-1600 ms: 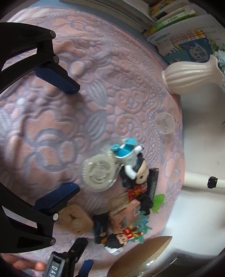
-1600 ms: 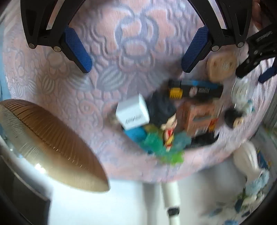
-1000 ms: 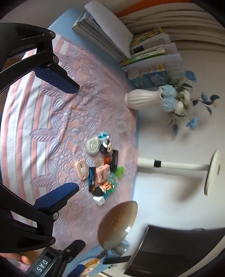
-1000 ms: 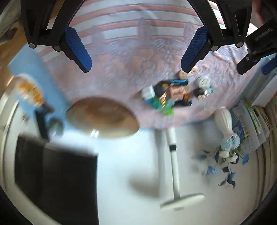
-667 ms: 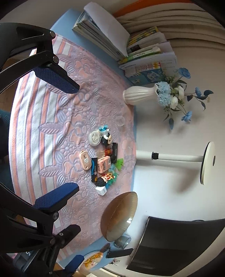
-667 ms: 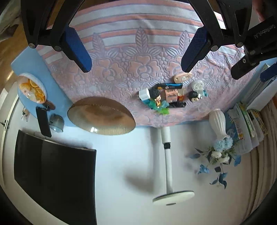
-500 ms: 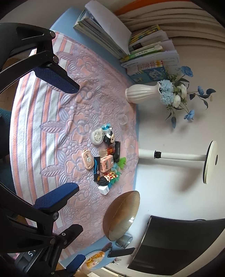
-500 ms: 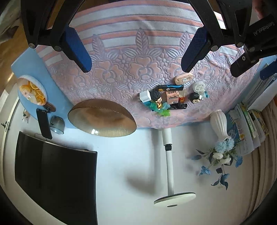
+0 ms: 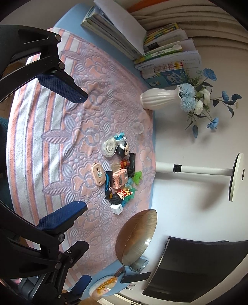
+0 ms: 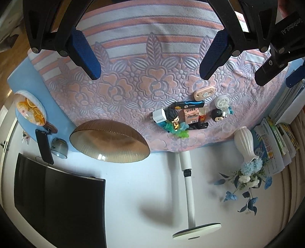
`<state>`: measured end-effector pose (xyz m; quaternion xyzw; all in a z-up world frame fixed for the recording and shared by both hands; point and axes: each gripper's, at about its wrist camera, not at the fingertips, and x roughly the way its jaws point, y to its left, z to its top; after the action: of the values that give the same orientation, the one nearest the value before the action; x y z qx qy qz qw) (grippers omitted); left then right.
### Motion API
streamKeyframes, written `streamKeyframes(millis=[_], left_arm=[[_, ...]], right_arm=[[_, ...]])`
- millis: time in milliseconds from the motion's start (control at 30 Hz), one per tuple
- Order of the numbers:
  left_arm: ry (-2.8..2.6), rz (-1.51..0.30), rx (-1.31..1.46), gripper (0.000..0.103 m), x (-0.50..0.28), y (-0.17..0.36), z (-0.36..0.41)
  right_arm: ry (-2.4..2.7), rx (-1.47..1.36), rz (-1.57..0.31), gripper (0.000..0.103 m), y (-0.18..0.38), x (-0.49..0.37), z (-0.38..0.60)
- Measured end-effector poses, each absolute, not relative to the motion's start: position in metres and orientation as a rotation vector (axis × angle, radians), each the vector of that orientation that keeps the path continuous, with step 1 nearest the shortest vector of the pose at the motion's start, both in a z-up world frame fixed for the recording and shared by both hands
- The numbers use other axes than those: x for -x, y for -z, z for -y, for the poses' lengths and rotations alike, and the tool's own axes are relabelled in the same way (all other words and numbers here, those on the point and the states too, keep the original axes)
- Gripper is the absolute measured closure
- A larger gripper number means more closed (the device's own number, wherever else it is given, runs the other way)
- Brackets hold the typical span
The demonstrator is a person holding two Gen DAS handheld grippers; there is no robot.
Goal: Organize rigid objects
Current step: 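Move both tools toward the pile of small items on the tablecloth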
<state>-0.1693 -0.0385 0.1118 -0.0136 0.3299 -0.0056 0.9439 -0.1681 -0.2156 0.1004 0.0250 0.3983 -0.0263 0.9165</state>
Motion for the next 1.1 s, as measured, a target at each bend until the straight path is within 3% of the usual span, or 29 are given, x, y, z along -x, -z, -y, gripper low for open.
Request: streamKeyframes(millis=[1100], left_arm=[[0.071,-0.674,0.039,0.001,0.1708,-0.1081,0.0398]], right_arm=[[0.069,-0.039,-0.832,0.000,-0.1023,0.1647,0.2135]])
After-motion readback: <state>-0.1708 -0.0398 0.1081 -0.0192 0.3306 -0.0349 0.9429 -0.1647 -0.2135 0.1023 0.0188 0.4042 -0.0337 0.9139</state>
